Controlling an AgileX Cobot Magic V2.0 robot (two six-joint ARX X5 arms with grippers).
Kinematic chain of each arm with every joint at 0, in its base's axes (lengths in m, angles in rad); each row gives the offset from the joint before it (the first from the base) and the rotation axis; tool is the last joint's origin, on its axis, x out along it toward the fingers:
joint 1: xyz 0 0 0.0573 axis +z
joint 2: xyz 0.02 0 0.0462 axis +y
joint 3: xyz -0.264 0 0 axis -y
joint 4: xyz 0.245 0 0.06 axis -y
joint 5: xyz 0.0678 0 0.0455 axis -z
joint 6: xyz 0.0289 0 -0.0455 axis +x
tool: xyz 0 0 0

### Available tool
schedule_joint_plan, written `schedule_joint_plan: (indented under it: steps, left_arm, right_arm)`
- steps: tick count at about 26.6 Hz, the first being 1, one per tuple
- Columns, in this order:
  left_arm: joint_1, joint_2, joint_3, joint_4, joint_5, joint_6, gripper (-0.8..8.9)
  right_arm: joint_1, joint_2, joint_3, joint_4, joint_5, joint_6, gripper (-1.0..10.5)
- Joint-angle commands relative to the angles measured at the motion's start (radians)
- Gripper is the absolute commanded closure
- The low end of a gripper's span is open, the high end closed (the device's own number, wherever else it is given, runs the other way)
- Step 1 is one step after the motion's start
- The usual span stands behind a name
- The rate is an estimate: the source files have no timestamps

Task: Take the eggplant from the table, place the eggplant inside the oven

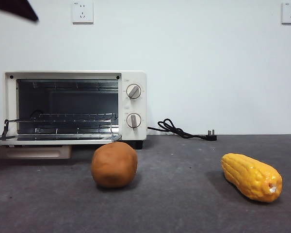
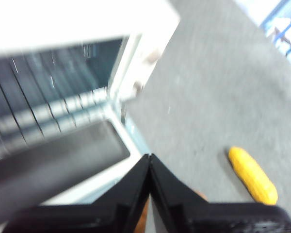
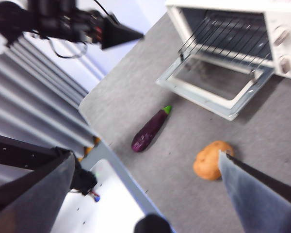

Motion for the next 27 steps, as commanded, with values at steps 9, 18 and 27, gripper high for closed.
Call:
schedule_joint_plan:
  steps: [9,18,27]
  left_arm:
    - [0.003,-0.433,-0.006,-0.053,-0.315,0.003,8.19]
    - [0.003,-0.607,-0.006,-0.144,-0.459,0.003,8.19]
    - [0.003,-0.714,-0.006,-0.216,-0.475,0.003,8.19]
  right_arm:
    - [0.39,0.216,0.005,0.169,0.182,0.122,4.4]
    - [0.662,0.463,0.005,0.338,0.412,0.273,4.4]
    - [0.795,0.718,0.005,0.541,0.48,0.414,4.4]
